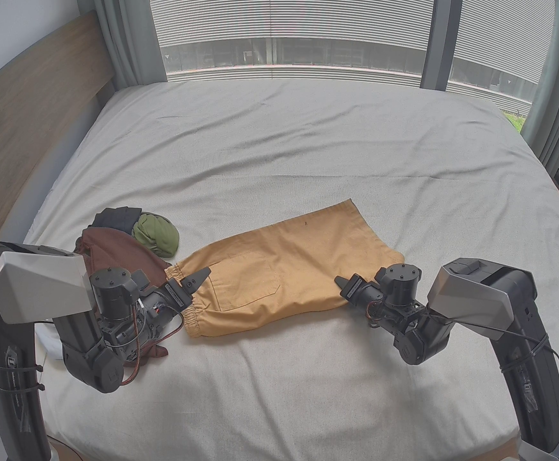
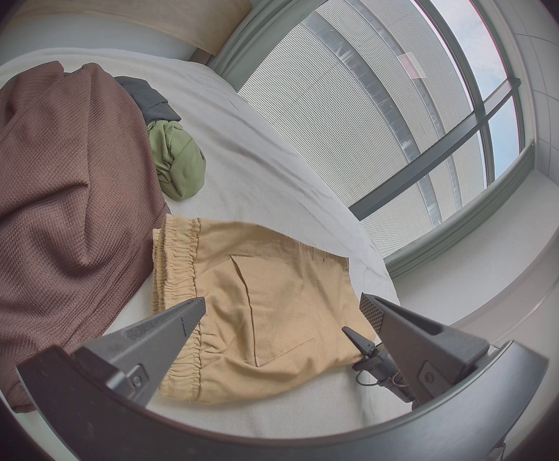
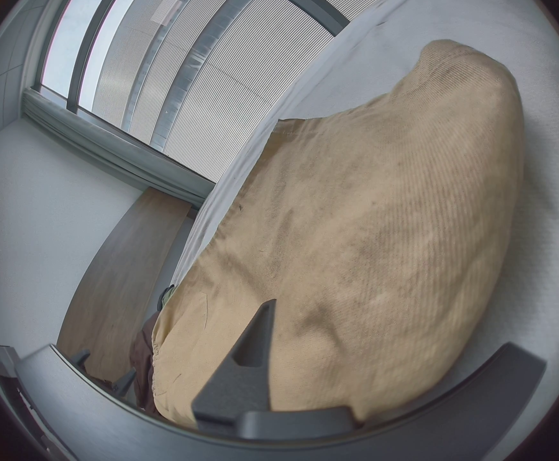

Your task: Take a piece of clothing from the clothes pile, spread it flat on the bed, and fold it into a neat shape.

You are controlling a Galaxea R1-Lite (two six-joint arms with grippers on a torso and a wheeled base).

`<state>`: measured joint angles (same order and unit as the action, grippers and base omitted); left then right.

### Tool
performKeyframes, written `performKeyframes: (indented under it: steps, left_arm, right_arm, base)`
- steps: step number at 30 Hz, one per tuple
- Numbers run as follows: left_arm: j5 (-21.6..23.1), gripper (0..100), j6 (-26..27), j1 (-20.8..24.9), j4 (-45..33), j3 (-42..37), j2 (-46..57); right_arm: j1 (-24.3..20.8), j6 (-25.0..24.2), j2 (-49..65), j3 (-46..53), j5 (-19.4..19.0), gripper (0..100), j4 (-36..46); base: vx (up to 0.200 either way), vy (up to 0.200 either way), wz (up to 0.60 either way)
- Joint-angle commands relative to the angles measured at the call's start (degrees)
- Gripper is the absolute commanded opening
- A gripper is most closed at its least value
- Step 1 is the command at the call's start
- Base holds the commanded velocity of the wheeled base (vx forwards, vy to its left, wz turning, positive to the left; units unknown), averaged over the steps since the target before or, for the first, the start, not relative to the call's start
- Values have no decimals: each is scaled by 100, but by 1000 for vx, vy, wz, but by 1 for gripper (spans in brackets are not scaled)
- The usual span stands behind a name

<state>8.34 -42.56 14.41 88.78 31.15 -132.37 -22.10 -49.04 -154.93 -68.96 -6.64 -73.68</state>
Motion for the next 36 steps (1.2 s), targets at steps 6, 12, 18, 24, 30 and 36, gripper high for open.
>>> performKeyframes:
  steps: [6, 12, 18, 24, 30, 36]
  left_arm:
    - [1, 100, -7, 9, -1, -3, 18]
    - [1, 100, 2, 53, -1, -12, 18]
    - [1, 100, 2, 80, 7, -65, 27]
    - [1, 100, 2, 80, 7, -74, 27]
    - [1, 100, 2, 88, 7, -82, 27]
    - [1, 100, 2, 115, -1, -91, 18]
  right_arm:
    - [22, 264, 657, 1640, 84, 0, -621]
    - [22, 281, 877, 2510, 119, 0, -1026]
    - [4, 439, 912, 3275, 119, 0, -1465]
    - [13, 448, 886, 3653, 119, 0, -1474]
    - [-22, 457, 850, 3846, 119, 0, -1474]
    - [-40, 448, 833, 3864, 155, 0, -1474]
  base:
    - [0, 0, 0]
    - [0, 0, 0]
    - [0, 0, 0]
    - [0, 0, 0]
    - [0, 0, 0]
    - [0, 0, 0]
